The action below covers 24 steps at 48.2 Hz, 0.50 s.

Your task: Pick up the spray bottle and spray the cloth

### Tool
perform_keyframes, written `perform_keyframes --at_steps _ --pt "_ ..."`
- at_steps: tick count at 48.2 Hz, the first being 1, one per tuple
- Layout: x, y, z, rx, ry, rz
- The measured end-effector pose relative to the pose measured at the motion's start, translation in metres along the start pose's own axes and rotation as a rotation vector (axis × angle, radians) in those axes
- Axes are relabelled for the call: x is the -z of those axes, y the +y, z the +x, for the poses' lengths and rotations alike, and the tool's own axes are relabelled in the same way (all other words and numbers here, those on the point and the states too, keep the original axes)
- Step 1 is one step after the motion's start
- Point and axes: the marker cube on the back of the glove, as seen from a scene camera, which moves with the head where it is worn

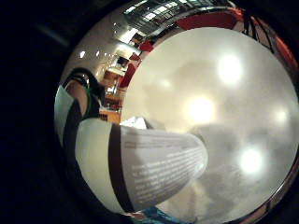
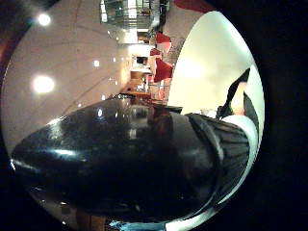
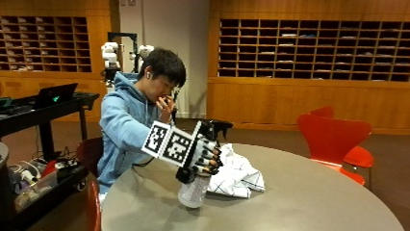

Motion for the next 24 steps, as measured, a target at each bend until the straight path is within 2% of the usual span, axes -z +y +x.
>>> perform_keyframes --at_steps 13,24 --pt "-0.015 0.015 -0.087 0.139 0.586 -0.198" --pt "-0.038 0.033 -0.14 0.25 1.146 -0.285"
